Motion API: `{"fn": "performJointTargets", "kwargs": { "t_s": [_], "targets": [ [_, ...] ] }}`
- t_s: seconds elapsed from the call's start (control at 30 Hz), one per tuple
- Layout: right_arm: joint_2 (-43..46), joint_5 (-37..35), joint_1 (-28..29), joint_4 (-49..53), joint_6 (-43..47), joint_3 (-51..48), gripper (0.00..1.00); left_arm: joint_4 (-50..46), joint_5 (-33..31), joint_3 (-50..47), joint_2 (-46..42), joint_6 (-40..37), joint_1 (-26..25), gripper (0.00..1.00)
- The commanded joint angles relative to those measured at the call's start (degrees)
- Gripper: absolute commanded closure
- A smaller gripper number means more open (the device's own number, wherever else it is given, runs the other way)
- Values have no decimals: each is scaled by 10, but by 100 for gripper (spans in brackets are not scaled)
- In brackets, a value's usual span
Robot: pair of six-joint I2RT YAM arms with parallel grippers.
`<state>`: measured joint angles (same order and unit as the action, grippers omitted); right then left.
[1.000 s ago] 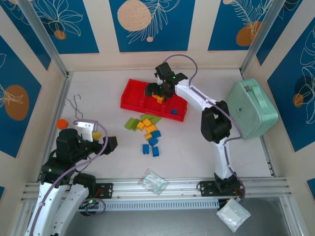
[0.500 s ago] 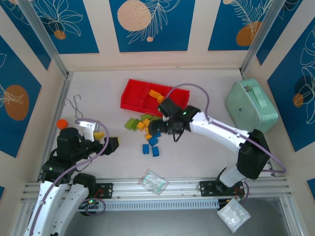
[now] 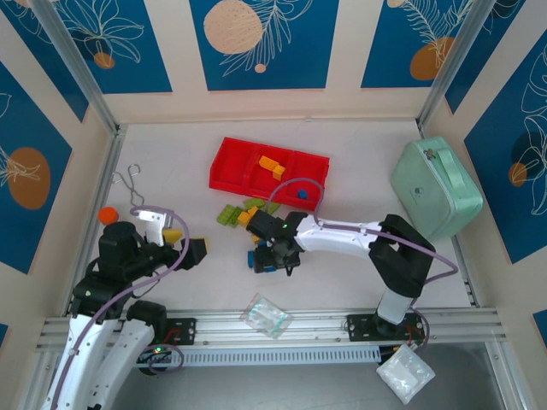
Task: Sort the legos into containers by color
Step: Pick up the lego from the bottom-center of the table.
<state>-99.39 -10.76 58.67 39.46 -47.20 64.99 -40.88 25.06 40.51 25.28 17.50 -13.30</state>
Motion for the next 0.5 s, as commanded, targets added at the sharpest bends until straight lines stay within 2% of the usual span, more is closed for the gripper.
{"fn": "performJointTargets", "kwargs": {
  "t_s": [0.0, 0.1, 0.47],
  "targets": [
    [-21, -13, 4, 11, 1, 31, 35, 13, 12, -3, -5, -16, -3, 1],
    [-32, -19, 3, 16, 6, 36, 42, 13, 12, -3, -4, -15, -2, 1],
    [-63, -40, -2, 16, 8, 33, 57, 14, 10, -4, -5, -16, -2, 1]
  ]
}}
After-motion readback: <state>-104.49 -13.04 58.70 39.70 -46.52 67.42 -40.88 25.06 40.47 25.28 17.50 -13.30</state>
